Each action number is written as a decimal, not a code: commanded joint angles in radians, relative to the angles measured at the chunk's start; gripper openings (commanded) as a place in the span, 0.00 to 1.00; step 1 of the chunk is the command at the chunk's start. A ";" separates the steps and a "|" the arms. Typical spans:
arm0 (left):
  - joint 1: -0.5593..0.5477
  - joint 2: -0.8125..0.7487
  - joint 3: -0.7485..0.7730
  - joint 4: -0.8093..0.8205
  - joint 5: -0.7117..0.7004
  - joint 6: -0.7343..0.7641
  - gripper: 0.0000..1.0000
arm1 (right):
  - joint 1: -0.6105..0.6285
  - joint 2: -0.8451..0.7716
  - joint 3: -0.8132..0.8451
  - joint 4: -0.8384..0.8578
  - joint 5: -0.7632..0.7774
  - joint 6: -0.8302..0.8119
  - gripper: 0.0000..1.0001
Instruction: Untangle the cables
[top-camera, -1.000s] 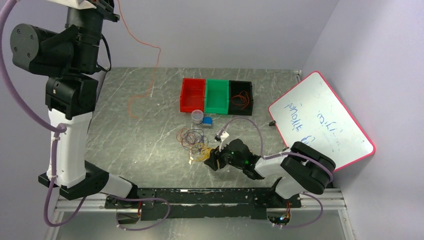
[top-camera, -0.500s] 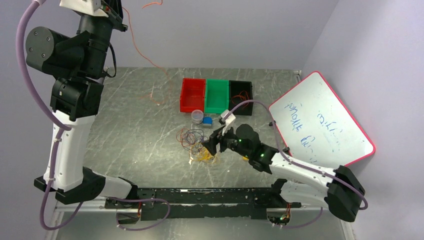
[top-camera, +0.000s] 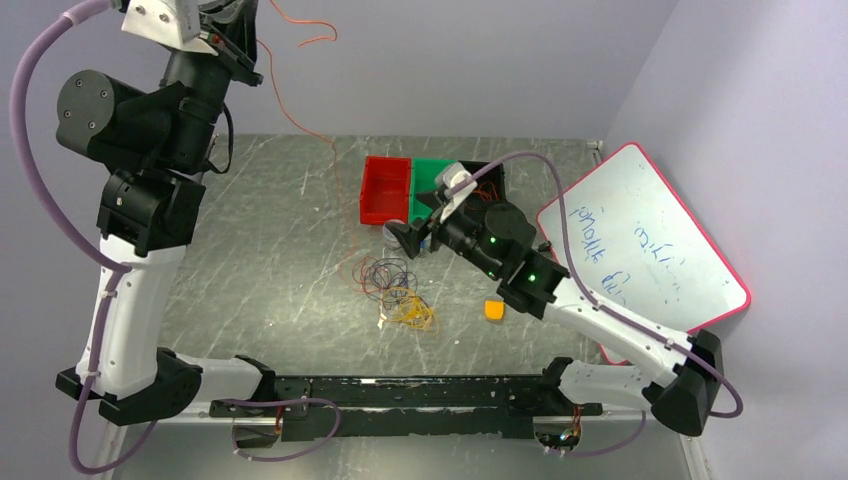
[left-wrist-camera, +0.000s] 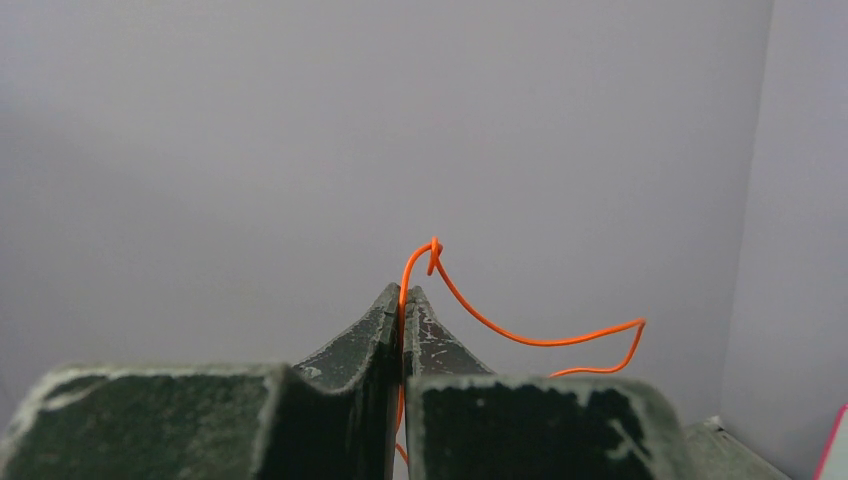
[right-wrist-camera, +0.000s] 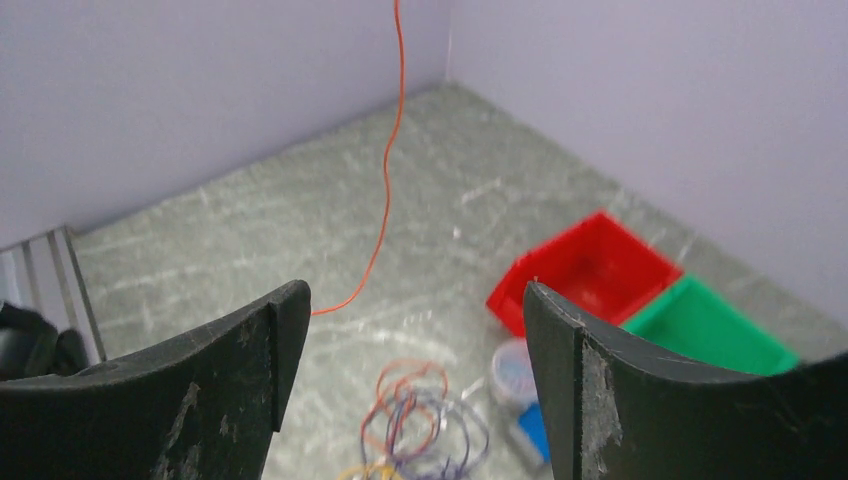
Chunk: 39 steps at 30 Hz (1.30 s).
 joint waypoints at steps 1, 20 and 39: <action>0.000 -0.002 -0.013 -0.008 0.066 -0.059 0.07 | 0.003 0.108 0.124 0.143 -0.066 -0.086 0.82; 0.000 0.010 0.018 -0.044 0.125 -0.107 0.07 | -0.032 0.515 0.476 0.366 -0.264 -0.181 0.69; 0.006 0.023 -0.143 -0.168 -0.152 -0.251 0.07 | -0.035 0.357 0.405 0.082 -0.145 -0.113 0.00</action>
